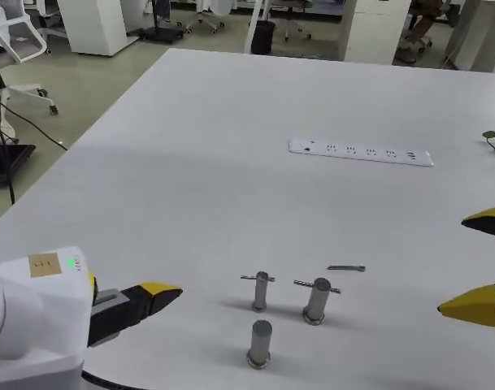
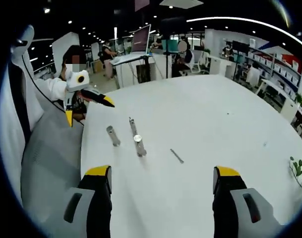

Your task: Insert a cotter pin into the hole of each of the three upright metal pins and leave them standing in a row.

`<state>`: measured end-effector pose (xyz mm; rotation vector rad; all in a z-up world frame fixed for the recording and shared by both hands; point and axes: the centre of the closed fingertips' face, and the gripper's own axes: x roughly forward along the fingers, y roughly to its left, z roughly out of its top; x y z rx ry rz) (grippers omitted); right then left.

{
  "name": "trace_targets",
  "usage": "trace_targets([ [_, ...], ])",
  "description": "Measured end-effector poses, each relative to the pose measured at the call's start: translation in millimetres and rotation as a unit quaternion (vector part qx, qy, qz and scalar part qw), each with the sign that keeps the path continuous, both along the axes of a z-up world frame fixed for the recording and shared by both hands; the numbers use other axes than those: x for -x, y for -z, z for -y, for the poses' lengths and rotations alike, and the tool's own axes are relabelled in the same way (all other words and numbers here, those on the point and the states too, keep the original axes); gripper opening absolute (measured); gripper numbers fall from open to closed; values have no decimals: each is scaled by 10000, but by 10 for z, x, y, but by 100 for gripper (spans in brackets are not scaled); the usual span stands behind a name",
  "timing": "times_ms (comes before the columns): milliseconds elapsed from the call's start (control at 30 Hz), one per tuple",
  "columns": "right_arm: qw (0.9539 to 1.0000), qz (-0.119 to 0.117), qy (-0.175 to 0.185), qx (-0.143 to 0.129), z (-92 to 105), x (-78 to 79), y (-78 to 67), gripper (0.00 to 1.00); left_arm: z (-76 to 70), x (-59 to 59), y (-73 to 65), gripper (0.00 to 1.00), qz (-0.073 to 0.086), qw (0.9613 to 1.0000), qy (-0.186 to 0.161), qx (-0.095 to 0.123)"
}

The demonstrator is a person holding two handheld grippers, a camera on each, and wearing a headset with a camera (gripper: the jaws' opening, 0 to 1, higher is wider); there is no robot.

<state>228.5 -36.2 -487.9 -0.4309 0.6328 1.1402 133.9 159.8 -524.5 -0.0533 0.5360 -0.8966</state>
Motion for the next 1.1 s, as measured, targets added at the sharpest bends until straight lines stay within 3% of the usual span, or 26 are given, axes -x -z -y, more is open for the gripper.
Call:
trace_targets([
  [133, 9991, 20, -377, 214, -143, -24, 35, 75, -85, -26, 9, 99, -19, 10000, -78, -20],
  [200, 9975, 20, -525, 479, -163, -46, 97, 70, -114, -34, -14, 99, -10, 10000, -97, -16],
  [267, 9955, 201, -536, 757, -165, -147, 150, 69, -143, -48, -39, 99, -9, 9999, -147, 16],
  [367, 9948, -19, -598, 826, -131, -269, 241, 66, -172, -58, -60, 99, 23, 9998, -179, 28],
  [500, 9916, -100, -801, 1014, -177, -305, 304, 56, -203, -59, -62, 99, 50, 9998, -216, 10],
  [700, 9859, -243, -978, 1337, -232, -408, 458, 50, -239, -58, -32, 99, 15, 9995, -314, 8],
  [800, 9833, -312, -1065, 1442, -274, -444, 530, 43, -237, -31, -9, 99, -34, 9996, -293, 2],
  [867, 9813, -305, -1130, 1530, -302, -476, 585, 39, -246, -32, 15, 99, 69, 9994, -308, -167],
  [933, 9803, -304, -1153, 1574, -335, -516, 635, 38, -234, -22, 26, 99, 68, 9993, -301, -212],
  [1033, 9787, -504, -1162, 1614, -389, -560, 756, 32, -194, -11, 16, 99, 44, 9995, -311, -100],
  [1100, 9754, -558, -1252, 1729, -403, -581, 850, 27, -165, 4, 17, 99, 20, 9995, -311, -43],
])
